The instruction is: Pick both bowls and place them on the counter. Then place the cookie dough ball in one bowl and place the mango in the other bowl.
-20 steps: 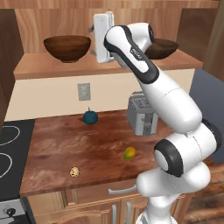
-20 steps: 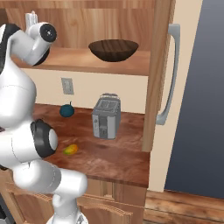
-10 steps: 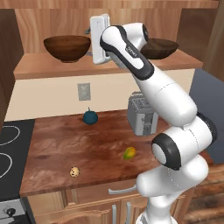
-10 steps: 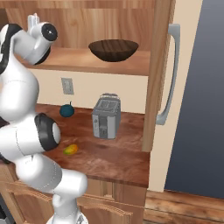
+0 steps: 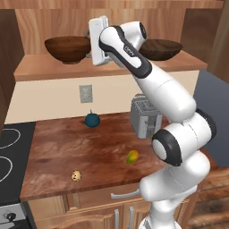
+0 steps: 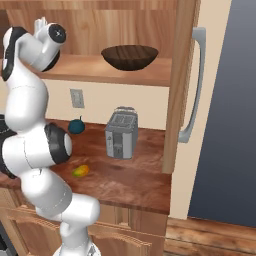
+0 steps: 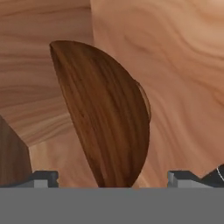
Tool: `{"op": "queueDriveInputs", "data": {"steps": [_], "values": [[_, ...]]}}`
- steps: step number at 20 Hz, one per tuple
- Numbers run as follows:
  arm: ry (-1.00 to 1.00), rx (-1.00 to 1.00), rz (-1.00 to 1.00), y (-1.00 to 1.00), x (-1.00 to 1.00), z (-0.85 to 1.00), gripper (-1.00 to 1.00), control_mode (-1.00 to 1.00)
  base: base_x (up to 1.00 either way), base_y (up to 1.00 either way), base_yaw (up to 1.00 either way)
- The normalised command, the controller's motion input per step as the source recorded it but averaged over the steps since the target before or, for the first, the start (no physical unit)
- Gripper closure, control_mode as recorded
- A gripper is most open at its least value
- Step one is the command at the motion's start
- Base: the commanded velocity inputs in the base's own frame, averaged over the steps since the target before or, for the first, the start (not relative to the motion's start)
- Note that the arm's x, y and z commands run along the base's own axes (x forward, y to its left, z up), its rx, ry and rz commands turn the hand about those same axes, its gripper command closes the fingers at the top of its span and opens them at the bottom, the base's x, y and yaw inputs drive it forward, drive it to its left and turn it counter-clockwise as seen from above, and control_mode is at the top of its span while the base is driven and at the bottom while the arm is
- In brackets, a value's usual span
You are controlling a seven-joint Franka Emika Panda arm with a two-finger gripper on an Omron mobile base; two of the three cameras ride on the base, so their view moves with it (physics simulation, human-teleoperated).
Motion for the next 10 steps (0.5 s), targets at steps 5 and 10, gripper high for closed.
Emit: {"op": "queueDriveInputs", "data": {"steps": [5,10], "values": [[0.07,0.0,0.0,0.02,0.37,-0.22,-1.0,-1.0,0.0,0.0,0.0],[0.0,0.0,0.0,0.12,0.36,0.0,-1.0,-1.0,0.0,0.0,0.0]]}}
